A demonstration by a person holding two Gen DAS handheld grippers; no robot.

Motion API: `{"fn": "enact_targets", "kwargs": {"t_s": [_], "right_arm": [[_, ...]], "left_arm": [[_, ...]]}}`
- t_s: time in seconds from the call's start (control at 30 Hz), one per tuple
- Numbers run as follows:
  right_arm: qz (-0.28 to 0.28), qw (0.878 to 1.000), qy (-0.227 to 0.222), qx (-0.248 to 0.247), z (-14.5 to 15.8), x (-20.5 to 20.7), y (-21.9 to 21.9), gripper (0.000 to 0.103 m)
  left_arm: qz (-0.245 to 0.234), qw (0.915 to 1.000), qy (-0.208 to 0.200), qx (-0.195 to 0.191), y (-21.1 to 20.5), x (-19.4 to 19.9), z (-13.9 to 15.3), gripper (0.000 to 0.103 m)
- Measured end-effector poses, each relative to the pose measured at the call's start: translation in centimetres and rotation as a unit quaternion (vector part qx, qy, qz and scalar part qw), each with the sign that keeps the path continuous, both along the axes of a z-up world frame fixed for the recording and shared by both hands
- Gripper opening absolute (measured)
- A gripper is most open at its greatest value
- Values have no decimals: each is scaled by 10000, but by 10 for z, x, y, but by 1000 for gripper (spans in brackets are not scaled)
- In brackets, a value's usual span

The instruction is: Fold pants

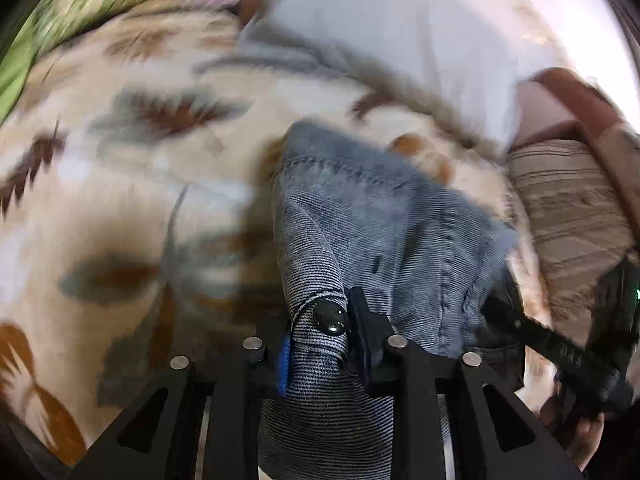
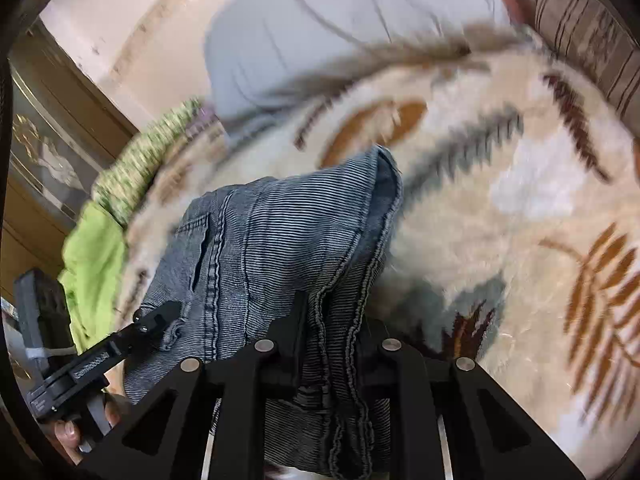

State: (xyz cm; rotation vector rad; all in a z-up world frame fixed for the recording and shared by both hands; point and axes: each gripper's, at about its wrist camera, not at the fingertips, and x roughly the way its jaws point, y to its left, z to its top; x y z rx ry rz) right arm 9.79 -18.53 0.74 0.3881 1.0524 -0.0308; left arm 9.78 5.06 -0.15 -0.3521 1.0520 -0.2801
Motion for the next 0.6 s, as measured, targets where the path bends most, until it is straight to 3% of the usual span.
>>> {"fn": "enact_targets", "kwargs": {"t_s": [0.03, 0.1, 0.27, 0.4, 0.43, 0.53, 0.6], "right_arm": [[-99, 9999, 67, 124, -6, -1, -4, 31], [-230, 9994, 14, 251, 1, -4, -8, 34], [-267, 9990, -291, -192, 46, -36, 1, 58], [-140, 9981, -590, -86, 69, -70, 11, 57], [-35, 9985, -537, 32, 67, -74, 15, 56], [166, 9998, -148, -19, 45, -74, 26, 37], [144, 9997, 186, -89, 27, -67, 27, 34]], "left_arm": [[51, 10000, -61, 18, -1, -1, 2, 37], [-31, 9997, -150, 192, -5, -4, 12, 40], [-112, 9997, -178, 104, 1, -35, 35, 43], [-246, 9986, -461, 19, 11, -69, 54, 47], [-318, 9983, -487, 39, 9, -76, 55, 47], [-457, 9971, -480, 365, 6, -86, 50, 47], [-427, 9969, -408, 513, 3, -82, 43, 54]]}}
